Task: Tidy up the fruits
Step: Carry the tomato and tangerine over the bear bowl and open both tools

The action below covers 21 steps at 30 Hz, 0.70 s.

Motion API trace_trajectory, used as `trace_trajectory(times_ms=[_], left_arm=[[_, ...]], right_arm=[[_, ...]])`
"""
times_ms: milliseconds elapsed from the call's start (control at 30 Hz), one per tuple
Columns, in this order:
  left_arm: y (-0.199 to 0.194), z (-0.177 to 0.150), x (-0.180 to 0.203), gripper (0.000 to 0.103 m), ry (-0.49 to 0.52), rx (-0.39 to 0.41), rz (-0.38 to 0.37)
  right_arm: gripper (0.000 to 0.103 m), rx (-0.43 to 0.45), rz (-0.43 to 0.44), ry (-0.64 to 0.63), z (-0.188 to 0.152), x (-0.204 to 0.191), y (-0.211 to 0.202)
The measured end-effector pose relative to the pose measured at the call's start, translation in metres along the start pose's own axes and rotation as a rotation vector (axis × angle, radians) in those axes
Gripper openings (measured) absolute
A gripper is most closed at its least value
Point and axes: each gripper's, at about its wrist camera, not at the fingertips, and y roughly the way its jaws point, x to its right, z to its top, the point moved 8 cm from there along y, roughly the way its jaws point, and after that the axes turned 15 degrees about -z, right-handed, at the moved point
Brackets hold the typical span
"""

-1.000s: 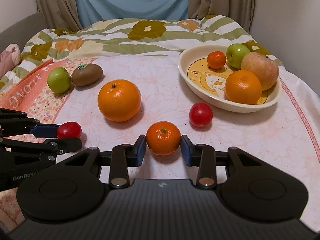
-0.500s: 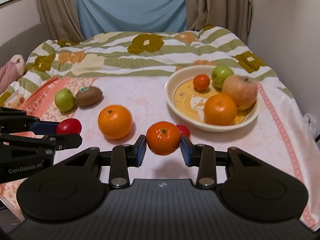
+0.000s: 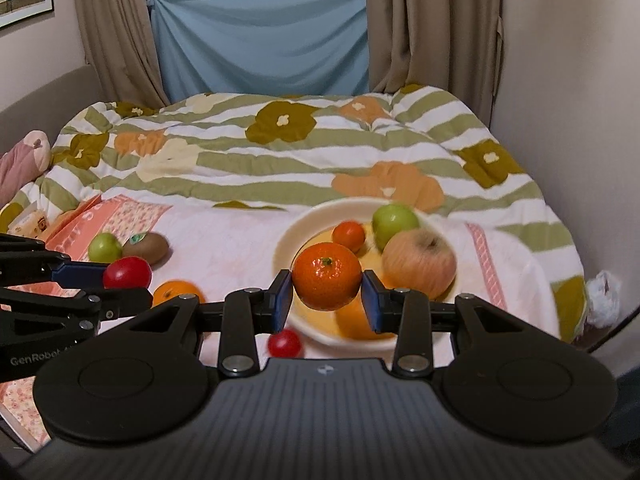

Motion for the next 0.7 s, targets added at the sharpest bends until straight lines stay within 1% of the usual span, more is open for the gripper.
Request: trace_trajectory(times_ms=[267, 433, 600, 700], left_arm=[[0.034, 0.041, 0.007, 0.033, -0.014, 0.013, 0.029], [0.06, 0.065, 0.006, 0.033, -0.036, 0.0, 0.04], [0.087, 0.084, 0.005, 0.033, -0.042, -0.007, 0.052], [0.105, 0.091, 0.004, 0.033, -0.044, -0.015, 0.052]], right_arm=[[0.052, 0.023, 0.054, -0.065, 0.042, 0.024, 0.037], [0.052, 0.025, 0.091, -0.107, 0.069, 0.035, 0.067], [0.052, 0.013, 0.121, -0.151, 0.087, 0.04, 0.096], [0.052, 0.001, 0.144, -0.171, 0.091, 0.04, 0.111]])
